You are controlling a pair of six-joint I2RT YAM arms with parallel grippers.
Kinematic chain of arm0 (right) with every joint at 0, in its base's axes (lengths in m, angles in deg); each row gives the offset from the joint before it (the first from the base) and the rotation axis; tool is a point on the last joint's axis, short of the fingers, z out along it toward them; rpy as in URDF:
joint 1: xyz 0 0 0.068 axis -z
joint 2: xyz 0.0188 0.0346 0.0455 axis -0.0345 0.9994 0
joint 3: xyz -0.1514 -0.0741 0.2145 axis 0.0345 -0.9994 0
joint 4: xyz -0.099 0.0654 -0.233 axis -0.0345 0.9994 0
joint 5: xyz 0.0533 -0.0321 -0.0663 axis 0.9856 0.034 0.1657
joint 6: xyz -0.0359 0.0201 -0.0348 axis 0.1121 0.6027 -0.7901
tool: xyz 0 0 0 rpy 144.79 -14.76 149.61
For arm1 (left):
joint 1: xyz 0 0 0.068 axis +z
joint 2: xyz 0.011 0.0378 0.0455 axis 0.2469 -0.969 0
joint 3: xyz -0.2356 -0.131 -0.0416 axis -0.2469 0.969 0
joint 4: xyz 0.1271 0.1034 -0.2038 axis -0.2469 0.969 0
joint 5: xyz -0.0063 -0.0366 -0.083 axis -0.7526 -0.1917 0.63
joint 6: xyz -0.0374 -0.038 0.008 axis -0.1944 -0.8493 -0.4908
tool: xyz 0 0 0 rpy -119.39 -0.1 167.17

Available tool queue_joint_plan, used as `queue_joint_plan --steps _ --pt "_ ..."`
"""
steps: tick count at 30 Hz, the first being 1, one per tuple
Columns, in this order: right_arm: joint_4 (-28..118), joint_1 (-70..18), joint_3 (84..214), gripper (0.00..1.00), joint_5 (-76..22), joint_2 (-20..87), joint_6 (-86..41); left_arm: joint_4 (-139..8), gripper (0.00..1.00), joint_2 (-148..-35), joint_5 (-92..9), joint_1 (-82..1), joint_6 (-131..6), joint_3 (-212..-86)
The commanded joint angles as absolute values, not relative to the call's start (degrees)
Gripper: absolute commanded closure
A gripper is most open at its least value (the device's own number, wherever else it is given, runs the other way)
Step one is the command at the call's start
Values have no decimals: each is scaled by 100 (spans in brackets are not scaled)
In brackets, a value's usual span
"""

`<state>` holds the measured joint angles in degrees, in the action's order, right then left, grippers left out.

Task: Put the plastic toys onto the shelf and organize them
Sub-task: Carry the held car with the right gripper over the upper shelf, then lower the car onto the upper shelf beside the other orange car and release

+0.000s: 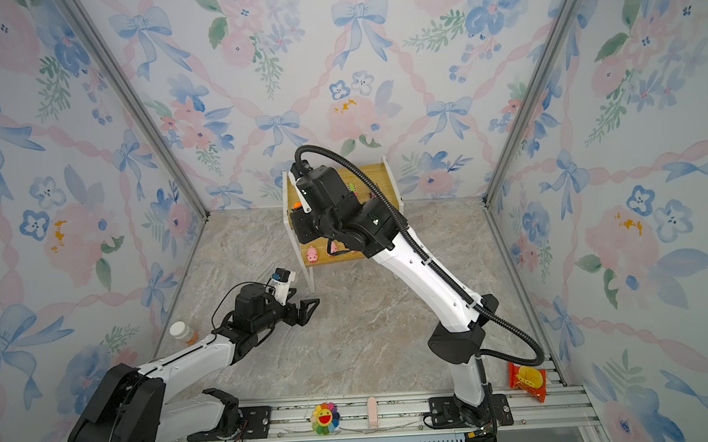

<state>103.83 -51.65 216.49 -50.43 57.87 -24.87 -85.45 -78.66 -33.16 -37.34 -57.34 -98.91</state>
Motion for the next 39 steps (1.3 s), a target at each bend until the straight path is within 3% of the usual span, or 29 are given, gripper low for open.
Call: queue_joint_plan --steps 1,25,39 --pt "9984 -5193 21517 82 -5680 5747 -2538 -8556 2 -7869 -3253 -3689 -5724 -9992" --pt "9447 -5297 21319 79 -6528 6175 -2522 -8549 2 -7876 -3327 -3693 -5695 -9958" --pt "9316 -5274 21355 80 -6550 6420 -2454 -8554 2 -7886 -3330 -3690 -5683 -9974"
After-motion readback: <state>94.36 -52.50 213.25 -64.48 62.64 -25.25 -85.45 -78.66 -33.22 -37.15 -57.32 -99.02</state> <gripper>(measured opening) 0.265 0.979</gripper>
